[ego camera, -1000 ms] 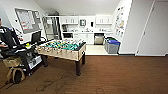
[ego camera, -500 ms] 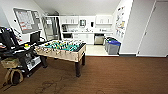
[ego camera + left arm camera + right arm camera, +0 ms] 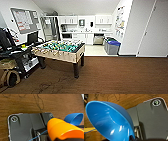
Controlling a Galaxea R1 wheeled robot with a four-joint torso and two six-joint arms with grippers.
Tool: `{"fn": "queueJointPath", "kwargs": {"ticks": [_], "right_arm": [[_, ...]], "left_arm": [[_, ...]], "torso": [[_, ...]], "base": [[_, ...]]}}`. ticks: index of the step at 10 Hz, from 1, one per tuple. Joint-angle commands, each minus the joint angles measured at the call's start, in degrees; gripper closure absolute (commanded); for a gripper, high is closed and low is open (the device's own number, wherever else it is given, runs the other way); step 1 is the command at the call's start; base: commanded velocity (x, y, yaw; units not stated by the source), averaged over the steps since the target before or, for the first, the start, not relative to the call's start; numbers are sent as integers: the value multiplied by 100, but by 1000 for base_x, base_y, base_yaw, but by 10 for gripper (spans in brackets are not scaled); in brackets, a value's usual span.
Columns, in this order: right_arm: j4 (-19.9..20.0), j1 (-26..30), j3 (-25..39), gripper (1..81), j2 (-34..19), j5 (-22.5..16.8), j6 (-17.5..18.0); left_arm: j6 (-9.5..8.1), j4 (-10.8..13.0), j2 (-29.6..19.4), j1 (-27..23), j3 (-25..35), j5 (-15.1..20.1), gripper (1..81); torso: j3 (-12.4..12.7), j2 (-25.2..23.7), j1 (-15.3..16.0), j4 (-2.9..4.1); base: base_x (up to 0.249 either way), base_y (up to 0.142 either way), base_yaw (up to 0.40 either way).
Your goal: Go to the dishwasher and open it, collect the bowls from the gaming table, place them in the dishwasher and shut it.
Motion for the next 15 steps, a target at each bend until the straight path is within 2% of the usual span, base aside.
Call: {"fn": "queueJointPath", "kwargs": {"ticks": [1,13,15], "right_arm": [[-112,224,89,811,-45,-249,-37],[-121,250,115,811,-36,-249,-37],[-121,250,98,811,-28,-249,-37]], "left_arm": [[13,69,-154,-310,158,149,811],[13,96,-154,-292,166,158,811],[13,96,-154,-284,166,158,811]], "torso": [[0,0,1,0],[0,0,1,0],[0,2,1,0]], "base": [[91,-84,0],[90,-86,0],[90,0,0]]}}
